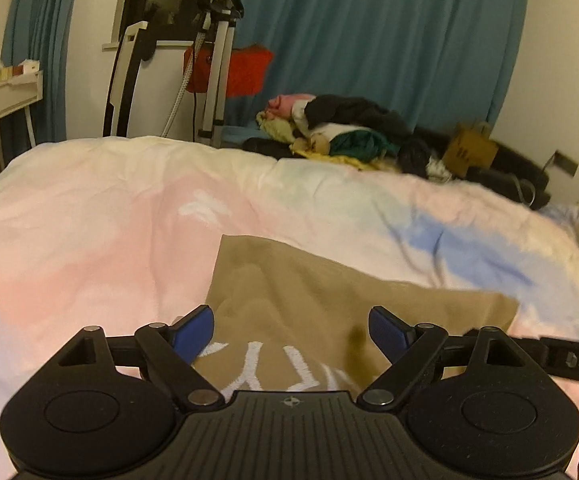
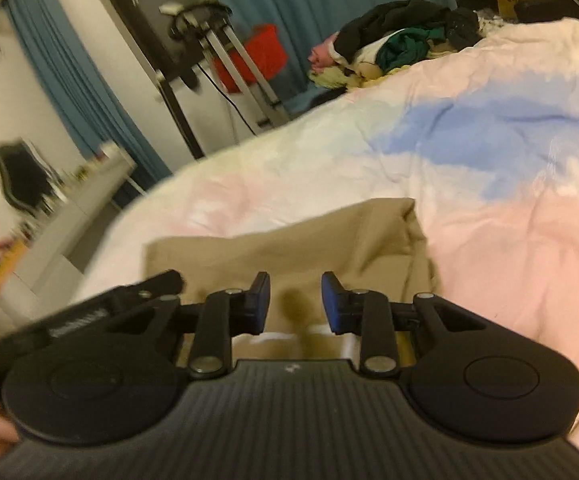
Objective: Fold clothes
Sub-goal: 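Release the shirt with both grippers, printed side now facing up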
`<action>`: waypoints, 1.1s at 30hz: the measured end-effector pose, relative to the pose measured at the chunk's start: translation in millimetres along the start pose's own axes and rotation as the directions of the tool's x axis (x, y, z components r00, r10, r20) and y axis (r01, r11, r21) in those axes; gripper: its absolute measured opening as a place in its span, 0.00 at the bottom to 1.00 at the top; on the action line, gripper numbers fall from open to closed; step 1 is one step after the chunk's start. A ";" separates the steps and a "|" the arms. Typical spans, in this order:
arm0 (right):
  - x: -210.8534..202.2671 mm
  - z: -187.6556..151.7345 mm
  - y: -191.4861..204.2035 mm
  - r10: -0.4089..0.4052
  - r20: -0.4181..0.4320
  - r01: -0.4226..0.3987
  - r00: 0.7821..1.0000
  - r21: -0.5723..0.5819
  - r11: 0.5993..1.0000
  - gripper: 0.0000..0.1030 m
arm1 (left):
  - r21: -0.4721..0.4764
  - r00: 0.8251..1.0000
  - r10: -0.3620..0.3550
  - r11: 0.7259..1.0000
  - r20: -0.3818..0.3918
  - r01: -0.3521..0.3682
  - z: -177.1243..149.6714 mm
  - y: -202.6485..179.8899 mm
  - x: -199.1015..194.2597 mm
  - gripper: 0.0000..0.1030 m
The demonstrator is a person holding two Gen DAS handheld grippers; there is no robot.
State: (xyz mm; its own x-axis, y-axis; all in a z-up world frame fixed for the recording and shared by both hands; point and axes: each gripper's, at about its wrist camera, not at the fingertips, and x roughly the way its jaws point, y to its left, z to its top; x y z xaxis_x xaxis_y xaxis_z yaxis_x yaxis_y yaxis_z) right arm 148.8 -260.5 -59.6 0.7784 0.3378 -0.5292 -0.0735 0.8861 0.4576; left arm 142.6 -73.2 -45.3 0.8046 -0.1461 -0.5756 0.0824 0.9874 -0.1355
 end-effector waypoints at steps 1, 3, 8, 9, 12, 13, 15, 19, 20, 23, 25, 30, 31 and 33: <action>7.0 0.3 -1.6 -0.013 -0.007 0.012 1.000 -0.009 1.000 0.30 | 0.009 1.000 0.003 1.000 -0.007 -0.003 -1.0 -0.1 3.2 0.84; 20.9 -1.0 -4.4 -0.035 -0.018 0.034 0.999 -0.019 0.999 0.30 | 0.023 1.000 0.004 1.000 -0.022 -0.004 -3.0 -0.1 9.5 0.84; 44.0 -10.4 -3.1 -0.078 -0.037 0.076 0.996 -0.053 0.996 0.29 | 0.024 0.999 0.002 1.000 -0.037 -0.001 -3.9 -0.5 5.9 0.84; 42.4 -11.6 -1.4 -0.075 -0.033 0.073 0.997 -0.054 0.996 0.29 | 0.027 1.000 -0.003 1.000 -0.031 0.003 -3.9 -0.9 0.2 0.84; 25.5 -11.5 4.8 -0.034 -0.023 0.033 0.999 -0.046 0.998 0.30 | 0.039 1.000 -0.021 0.999 -0.003 0.021 -5.9 -2.2 -21.7 0.84; 17.7 -12.1 6.6 -0.027 -0.014 0.026 1.000 -0.051 0.998 0.30 | 0.041 1.000 -0.027 0.999 0.006 0.026 -7.4 -2.4 -30.6 0.84; -1.7 -16.1 10.7 -0.024 0.009 0.024 1.000 -0.077 0.997 0.30 | 0.037 0.999 -0.039 0.999 0.015 0.038 -11.2 -3.3 -45.4 0.84; -24.6 -25.7 14.9 -0.029 0.017 0.030 0.999 -0.082 0.996 0.30 | 0.032 0.999 -0.032 0.999 0.005 0.031 -22.9 -3.9 -59.2 0.84; -24.5 -28.9 14.6 -0.039 0.007 0.039 0.999 -0.080 0.996 0.30 | 0.034 1.000 -0.026 0.999 0.000 0.026 -26.1 -4.1 -60.3 0.84; -22.2 -39.0 13.1 -0.068 -0.028 0.066 0.997 -0.071 0.995 0.30 | 0.036 0.999 0.003 0.999 -0.052 -0.001 -37.6 -3.0 -52.2 0.84; -15.7 -46.3 10.1 -0.083 -0.063 0.081 0.995 -0.046 0.996 0.30 | 0.027 0.997 0.016 1.000 -0.079 -0.013 -43.0 -1.8 -49.1 0.83; -39.5 -46.7 10.8 -0.058 -0.019 0.059 0.998 0.020 0.998 0.32 | -0.019 0.999 -0.024 1.000 -0.039 0.023 -42.3 1.2 -77.8 0.84; -47.1 -46.6 11.0 -0.047 -0.001 0.047 0.999 0.034 0.998 0.32 | -0.028 0.999 -0.036 0.999 -0.026 0.036 -42.0 1.8 -85.1 0.84; -61.3 -46.5 10.6 -0.024 0.028 0.022 0.999 0.066 0.998 0.37 | -0.044 0.999 -0.052 0.998 -0.007 0.052 -42.7 3.6 -96.9 0.85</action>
State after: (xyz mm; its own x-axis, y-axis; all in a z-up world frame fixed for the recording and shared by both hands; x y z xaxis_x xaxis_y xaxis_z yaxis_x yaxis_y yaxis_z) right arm 71.3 -257.0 -55.5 0.7970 0.3072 -0.5200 -0.0146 0.8706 0.4918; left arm 39.8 -58.1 -24.4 0.7948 -0.1979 -0.5738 0.0980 0.9748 -0.2005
